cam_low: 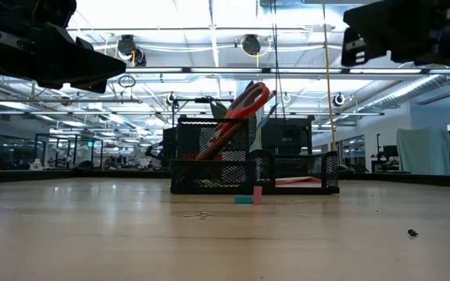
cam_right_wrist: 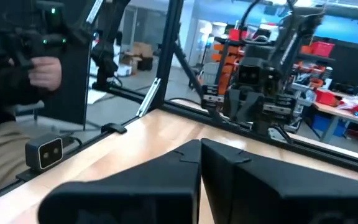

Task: Pick and place office supplies into organizer
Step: Put the pink binder clip into the desk organizer

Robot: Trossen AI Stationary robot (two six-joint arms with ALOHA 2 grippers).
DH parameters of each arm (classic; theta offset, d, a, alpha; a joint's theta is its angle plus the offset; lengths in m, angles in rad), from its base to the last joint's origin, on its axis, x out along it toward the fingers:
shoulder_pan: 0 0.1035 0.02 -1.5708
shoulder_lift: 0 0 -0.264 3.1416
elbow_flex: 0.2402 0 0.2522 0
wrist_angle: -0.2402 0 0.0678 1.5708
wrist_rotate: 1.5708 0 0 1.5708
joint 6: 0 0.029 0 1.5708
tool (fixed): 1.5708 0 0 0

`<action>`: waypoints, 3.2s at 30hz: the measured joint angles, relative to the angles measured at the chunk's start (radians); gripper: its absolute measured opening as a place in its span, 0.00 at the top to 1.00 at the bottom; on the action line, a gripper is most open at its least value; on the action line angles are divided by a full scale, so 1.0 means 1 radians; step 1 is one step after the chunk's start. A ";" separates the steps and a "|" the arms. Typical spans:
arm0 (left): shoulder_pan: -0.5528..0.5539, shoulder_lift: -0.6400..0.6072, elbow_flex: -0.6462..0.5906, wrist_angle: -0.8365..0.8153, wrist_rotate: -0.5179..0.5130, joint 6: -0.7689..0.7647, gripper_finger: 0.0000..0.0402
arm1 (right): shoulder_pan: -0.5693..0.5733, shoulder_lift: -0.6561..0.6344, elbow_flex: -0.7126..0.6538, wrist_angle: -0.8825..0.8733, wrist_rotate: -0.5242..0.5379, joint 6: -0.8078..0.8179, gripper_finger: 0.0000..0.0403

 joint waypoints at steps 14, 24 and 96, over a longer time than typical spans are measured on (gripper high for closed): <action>0.000 0.000 0.000 -0.002 0.000 -0.013 0.94 | -0.054 0.000 -0.038 0.044 -0.019 0.042 1.00; -0.004 0.000 0.042 0.037 0.000 -0.078 0.94 | -0.054 0.001 -0.038 0.052 -0.016 0.068 1.00; 0.194 0.676 0.736 -0.525 0.333 -0.149 0.43 | -0.060 0.001 -0.038 0.036 0.042 0.074 0.99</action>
